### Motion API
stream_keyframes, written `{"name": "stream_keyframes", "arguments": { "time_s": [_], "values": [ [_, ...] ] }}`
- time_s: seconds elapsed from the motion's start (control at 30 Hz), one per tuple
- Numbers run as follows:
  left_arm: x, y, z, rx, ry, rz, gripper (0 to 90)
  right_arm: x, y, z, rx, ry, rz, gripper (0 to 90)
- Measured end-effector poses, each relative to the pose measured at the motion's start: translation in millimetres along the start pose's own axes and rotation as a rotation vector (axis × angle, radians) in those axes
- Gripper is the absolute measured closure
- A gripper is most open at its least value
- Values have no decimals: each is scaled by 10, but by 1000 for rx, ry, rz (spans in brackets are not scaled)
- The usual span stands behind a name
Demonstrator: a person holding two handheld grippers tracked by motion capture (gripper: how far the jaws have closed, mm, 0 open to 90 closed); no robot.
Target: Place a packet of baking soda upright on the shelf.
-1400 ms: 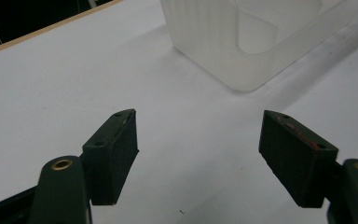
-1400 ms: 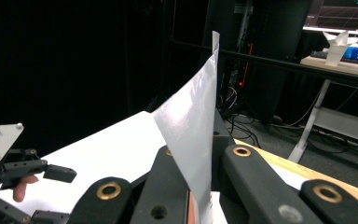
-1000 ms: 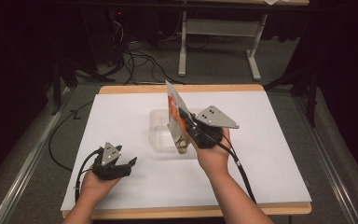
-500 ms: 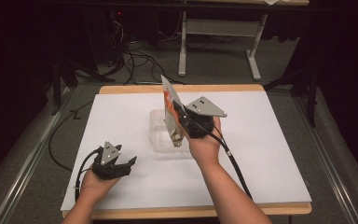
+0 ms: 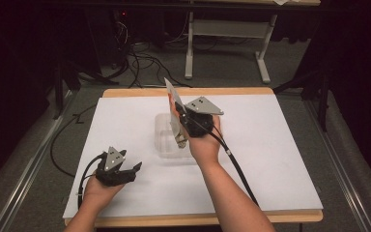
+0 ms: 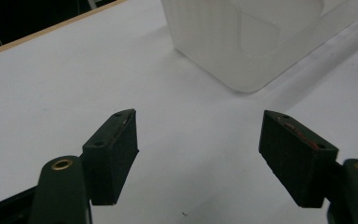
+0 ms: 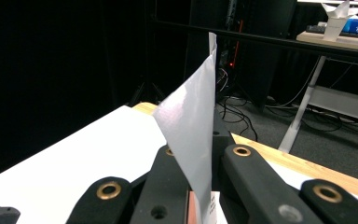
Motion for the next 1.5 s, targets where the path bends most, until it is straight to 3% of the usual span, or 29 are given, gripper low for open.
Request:
{"name": "stream_keyframes", "arguments": {
  "time_s": [0.43,0.6,1.03,1.5],
  "values": [
    [-3,-14,22,-4,3,-2,284,-41,-66,-236,-38,-19,21,900],
    [3,-19,18,-8,2,-5,284,-68,-132,-298,-40,2,24,900],
    [5,-32,26,-12,3,-6,284,-111,-327,-345,-63,11,24,900],
    [-11,-72,67,-23,10,3,284,-208,-496,-286,-44,50,-10,900]
  ]
}}
Point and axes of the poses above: each handheld gripper's, and its own axes: z roughly backward along the jaws, y roughly out of its top, x roughly to its right, the point moved 1 cm from there along -z, roughly forward along the jaws, and after that the axes turned 4 degrees about x, right-handed, at the moved point
